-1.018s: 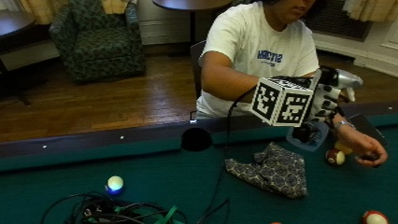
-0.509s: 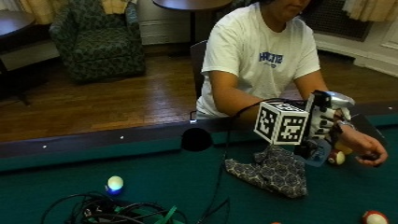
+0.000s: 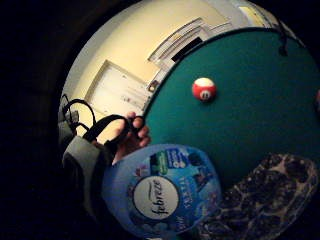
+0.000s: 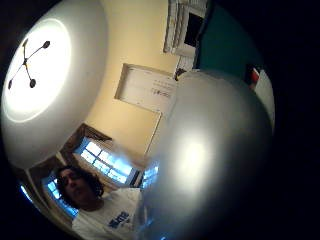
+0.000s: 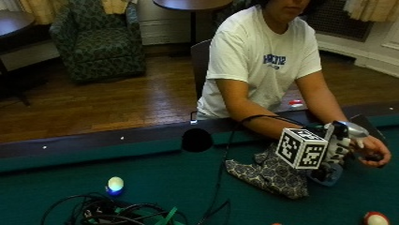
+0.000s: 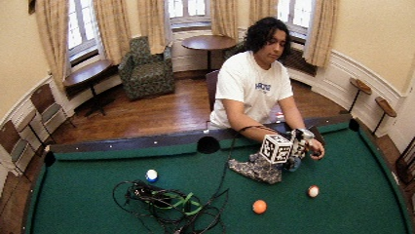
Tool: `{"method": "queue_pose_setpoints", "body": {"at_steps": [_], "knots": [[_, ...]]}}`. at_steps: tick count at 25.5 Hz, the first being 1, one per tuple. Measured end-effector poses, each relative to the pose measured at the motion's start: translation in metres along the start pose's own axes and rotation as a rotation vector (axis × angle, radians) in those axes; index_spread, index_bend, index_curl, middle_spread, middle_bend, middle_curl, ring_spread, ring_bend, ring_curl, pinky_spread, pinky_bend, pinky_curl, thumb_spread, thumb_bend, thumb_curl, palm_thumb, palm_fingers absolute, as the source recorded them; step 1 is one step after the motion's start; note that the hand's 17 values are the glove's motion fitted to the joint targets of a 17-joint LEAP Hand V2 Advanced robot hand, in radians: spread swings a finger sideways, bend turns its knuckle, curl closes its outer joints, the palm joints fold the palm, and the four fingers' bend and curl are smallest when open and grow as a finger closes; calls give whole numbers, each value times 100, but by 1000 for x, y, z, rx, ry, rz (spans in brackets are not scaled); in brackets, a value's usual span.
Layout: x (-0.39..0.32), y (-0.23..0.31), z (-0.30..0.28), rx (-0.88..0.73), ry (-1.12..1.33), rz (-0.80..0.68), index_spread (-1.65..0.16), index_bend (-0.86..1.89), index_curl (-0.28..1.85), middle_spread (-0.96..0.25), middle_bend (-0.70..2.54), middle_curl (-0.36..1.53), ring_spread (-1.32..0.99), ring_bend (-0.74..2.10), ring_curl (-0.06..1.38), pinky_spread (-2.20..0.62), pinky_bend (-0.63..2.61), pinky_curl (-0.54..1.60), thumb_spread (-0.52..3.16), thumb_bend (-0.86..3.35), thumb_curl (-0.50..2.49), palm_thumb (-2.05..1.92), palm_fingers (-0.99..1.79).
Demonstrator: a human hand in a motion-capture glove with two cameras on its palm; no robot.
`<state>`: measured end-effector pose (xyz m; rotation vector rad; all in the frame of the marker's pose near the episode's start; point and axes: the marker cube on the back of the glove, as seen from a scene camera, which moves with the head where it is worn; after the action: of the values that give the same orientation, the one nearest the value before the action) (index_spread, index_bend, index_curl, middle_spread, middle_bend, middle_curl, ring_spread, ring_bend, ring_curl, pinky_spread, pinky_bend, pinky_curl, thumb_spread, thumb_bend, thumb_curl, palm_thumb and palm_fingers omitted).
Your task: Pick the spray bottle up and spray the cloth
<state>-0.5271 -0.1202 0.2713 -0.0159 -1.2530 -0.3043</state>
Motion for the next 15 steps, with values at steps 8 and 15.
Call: {"method": "queue_pose_setpoints", "body": {"at_steps": [8, 15], "knots": [[15, -12, 22, 17, -11, 14, -28, 42, 62, -21, 67, 57, -22, 79, 50, -31, 49, 44, 15, -3, 82, 92, 139], [19, -34, 37, 66, -9, 18, -28, 42, 62, -21, 68, 57, -23, 79, 50, -31, 48, 44, 14, -3, 82, 91, 139]]}}
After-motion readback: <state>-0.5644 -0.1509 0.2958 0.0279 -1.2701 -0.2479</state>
